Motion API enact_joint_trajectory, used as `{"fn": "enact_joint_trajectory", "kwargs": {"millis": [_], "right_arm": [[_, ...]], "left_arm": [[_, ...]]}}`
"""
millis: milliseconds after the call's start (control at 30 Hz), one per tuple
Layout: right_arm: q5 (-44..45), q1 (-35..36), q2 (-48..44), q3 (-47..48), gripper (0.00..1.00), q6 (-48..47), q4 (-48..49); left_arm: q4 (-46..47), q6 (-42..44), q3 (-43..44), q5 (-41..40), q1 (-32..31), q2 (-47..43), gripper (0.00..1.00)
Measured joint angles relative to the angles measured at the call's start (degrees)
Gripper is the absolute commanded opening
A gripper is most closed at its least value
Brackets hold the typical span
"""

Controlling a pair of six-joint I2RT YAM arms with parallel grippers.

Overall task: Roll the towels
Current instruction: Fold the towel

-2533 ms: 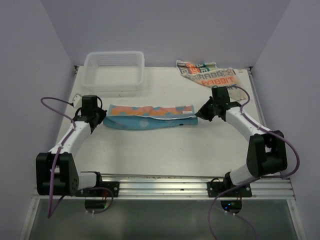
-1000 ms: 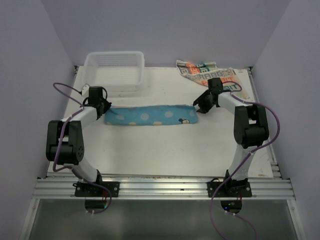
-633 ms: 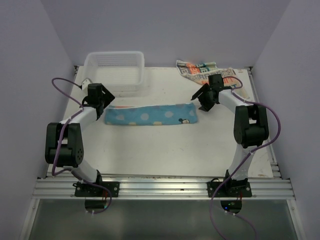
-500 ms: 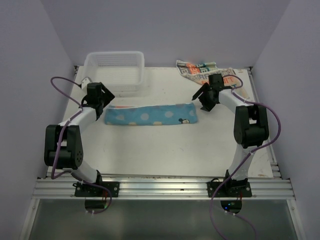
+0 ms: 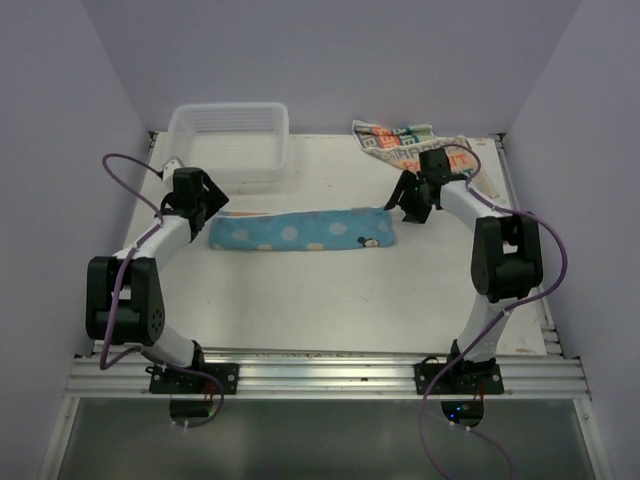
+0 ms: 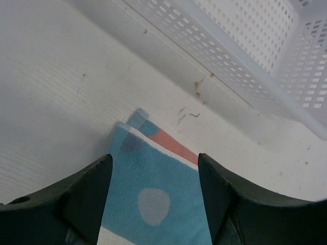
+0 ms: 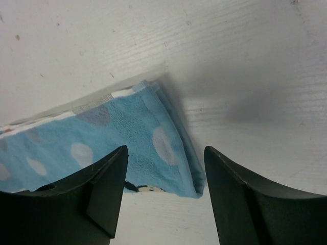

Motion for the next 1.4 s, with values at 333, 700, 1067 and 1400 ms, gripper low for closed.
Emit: {"fn": "enact_joint_trajectory", "kwargs": {"millis": [333,700,1067,1400], "right_arm": [[-2.08,0.50,0.61,-4.09,0.55,-6.32,-0.94],[2.03,4.44,2.08,-4.59,0.42,-9.38,-0.85],[8.17,7.26,2.60,-3.96,0.00,-10.84,-1.86],[12.22,7.15,-0.20,-7.69,0.00,-10.88,-1.29]], "left_arm": [[-6.23,2.25,1.22,3.72,-0.02,-5.86,0.72],[-12.31,7.74,3.37,9.49,-0.02,-8.24,0.72],[-13.38,13.94,2.64,11.37,-0.04,-11.15,0.72],[-15.15,14.40,3.85,13.00,-0.74,-2.73,0.64]]}}
